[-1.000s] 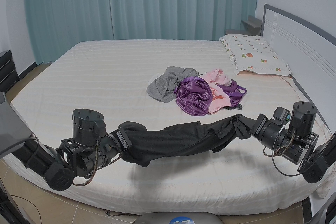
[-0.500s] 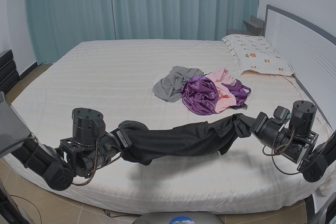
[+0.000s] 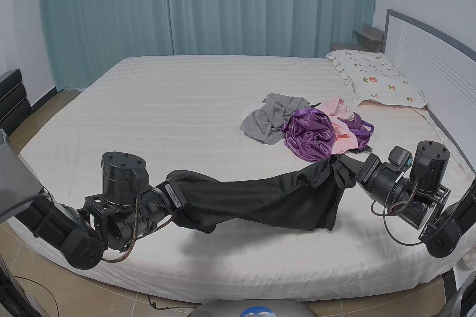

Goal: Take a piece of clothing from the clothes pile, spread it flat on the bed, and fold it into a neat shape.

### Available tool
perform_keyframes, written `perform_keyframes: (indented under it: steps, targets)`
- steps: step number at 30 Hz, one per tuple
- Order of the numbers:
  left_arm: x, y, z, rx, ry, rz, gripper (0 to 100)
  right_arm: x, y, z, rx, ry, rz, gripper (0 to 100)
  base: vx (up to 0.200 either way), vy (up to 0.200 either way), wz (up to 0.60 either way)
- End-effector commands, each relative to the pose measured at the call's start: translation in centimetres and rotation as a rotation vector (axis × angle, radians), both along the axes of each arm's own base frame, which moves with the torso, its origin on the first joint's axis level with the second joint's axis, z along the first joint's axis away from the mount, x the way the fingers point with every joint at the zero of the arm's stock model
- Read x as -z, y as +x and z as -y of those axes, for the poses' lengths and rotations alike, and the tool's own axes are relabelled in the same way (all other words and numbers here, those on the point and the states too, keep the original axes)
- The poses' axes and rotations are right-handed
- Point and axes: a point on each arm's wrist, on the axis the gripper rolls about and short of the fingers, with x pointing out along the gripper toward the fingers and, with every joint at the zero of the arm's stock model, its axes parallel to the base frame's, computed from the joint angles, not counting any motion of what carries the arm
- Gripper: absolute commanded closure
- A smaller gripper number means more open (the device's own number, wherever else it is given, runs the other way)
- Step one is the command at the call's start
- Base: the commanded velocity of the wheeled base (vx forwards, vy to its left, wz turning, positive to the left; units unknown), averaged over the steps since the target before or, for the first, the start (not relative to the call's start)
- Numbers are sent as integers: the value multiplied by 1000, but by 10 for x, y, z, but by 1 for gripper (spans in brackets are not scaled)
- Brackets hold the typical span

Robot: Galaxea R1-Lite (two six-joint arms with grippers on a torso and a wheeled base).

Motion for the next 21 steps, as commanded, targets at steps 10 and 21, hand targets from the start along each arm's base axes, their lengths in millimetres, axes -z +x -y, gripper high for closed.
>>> perform_keyframes:
  steps: [10, 21]
  targets:
    - [0, 0, 0, -1, 0, 0, 100, 2, 1, 0, 1, 3, -5, 100, 0, 200, 0]
    - [0, 0, 0, -1, -1, 1, 100, 5, 3, -1, 2, 9, -17, 100, 0, 200, 0]
